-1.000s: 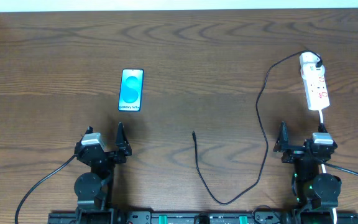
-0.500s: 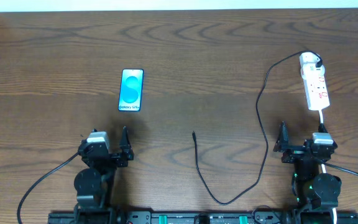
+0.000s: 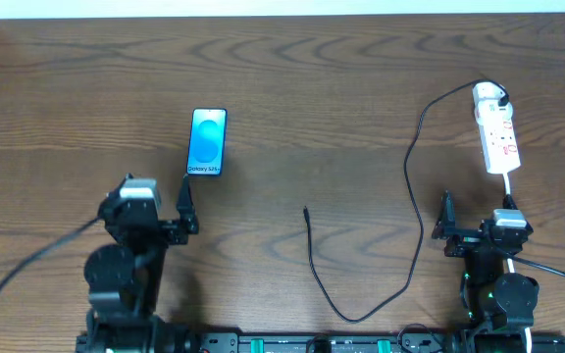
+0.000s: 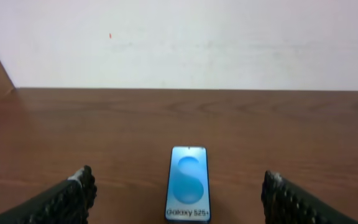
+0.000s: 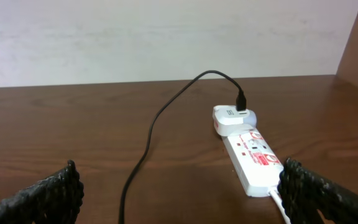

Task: Plug charger to phone and switch on socket
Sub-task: 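Reach the left gripper forward over the blue phone and lower onto it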

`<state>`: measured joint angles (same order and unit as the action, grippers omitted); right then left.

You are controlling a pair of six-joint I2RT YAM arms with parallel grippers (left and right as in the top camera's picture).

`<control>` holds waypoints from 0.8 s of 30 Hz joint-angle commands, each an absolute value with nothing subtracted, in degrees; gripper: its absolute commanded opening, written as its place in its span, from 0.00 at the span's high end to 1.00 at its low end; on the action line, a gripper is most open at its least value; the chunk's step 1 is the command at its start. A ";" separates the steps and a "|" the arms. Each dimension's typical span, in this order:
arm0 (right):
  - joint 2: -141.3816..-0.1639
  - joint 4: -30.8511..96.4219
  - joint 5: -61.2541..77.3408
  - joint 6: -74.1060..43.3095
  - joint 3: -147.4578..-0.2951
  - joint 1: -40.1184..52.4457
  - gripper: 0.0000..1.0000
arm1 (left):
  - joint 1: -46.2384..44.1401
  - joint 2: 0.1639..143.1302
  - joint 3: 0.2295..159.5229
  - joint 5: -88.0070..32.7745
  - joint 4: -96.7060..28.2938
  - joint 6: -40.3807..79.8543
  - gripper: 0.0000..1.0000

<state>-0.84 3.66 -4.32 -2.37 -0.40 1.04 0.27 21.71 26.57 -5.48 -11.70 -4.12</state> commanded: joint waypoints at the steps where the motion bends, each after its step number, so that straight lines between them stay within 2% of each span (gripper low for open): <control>1: -0.32 3.88 -4.78 -2.96 -0.32 1.58 0.01 | 0.47 29.15 33.19 -8.54 -14.28 -6.00 0.13; 11: -0.32 3.86 -4.78 -2.96 -0.32 1.58 0.01 | 0.40 59.81 59.42 -11.57 -30.20 -6.42 0.13; 17: -0.32 3.88 -4.78 -2.96 -0.32 1.58 0.01 | 0.23 82.30 81.03 -11.33 -47.53 -5.78 0.13; 24: -0.32 3.86 -4.78 -2.96 -0.32 1.58 0.01 | -0.62 94.59 87.24 -11.57 -55.09 -5.78 0.13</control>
